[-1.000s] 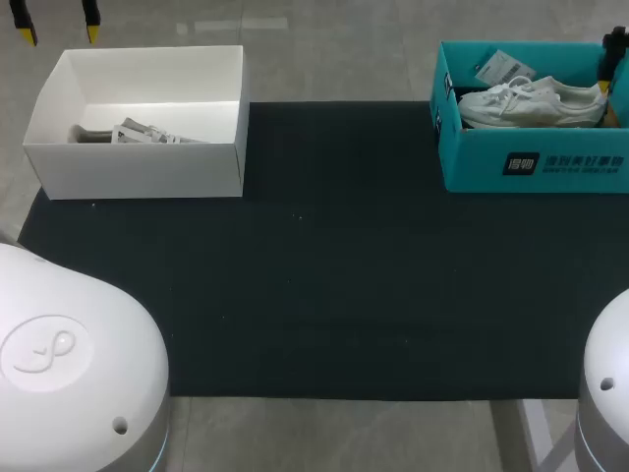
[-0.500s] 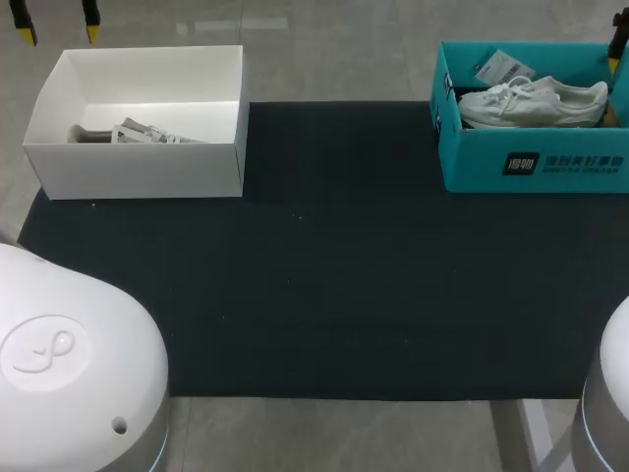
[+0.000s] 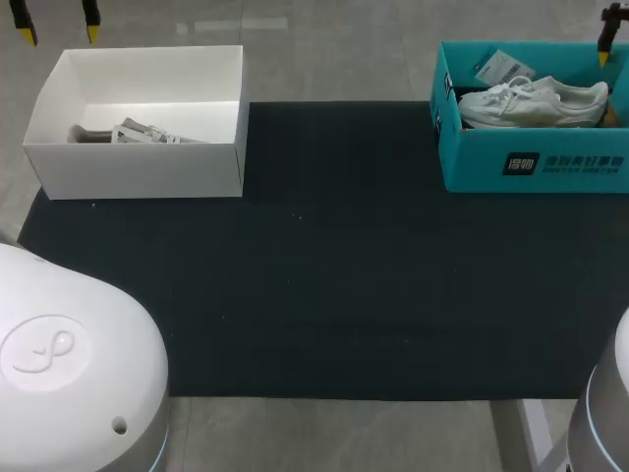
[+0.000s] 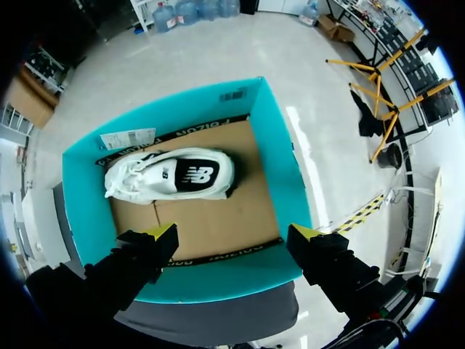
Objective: Take the shoe out of the shoebox, open the shoe tongue, remove and reinsert the insole, then place the shoe into the shoebox
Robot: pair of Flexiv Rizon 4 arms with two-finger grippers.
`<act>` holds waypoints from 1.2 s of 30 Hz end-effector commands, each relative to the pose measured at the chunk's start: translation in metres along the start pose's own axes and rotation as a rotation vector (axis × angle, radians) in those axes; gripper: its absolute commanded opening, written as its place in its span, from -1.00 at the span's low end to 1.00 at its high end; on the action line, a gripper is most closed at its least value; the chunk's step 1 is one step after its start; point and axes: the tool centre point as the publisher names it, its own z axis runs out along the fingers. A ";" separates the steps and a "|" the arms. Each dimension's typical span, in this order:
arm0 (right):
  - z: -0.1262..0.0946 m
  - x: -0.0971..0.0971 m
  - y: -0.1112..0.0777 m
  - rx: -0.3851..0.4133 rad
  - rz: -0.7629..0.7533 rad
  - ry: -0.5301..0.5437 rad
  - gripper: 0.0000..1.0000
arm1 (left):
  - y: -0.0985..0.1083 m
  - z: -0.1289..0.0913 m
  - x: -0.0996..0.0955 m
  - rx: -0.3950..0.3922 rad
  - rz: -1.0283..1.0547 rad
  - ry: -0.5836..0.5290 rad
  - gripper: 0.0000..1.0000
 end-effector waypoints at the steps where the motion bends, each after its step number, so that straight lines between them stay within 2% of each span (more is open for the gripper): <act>1: 0.014 0.005 0.019 0.080 0.002 0.001 1.00 | 0.000 -0.001 0.000 0.000 0.001 0.002 1.00; 9: 0.041 0.013 0.031 0.056 -0.036 -0.009 1.00 | 0.000 -0.001 0.000 0.000 0.001 0.002 1.00; 12: 0.047 0.021 0.026 0.034 -0.037 -0.006 1.00 | 0.000 -0.001 0.000 0.000 0.001 0.002 1.00; 21: 0.078 0.016 0.038 -0.027 -0.047 0.026 1.00 | 0.000 -0.001 0.000 0.000 0.001 0.002 1.00; 28: 0.100 0.010 0.045 -0.011 -0.059 0.022 1.00 | 0.000 -0.001 0.000 0.000 0.001 0.002 1.00; 36: 0.121 0.014 0.052 0.031 -0.099 0.013 1.00 | 0.000 -0.001 0.000 0.000 0.001 0.002 1.00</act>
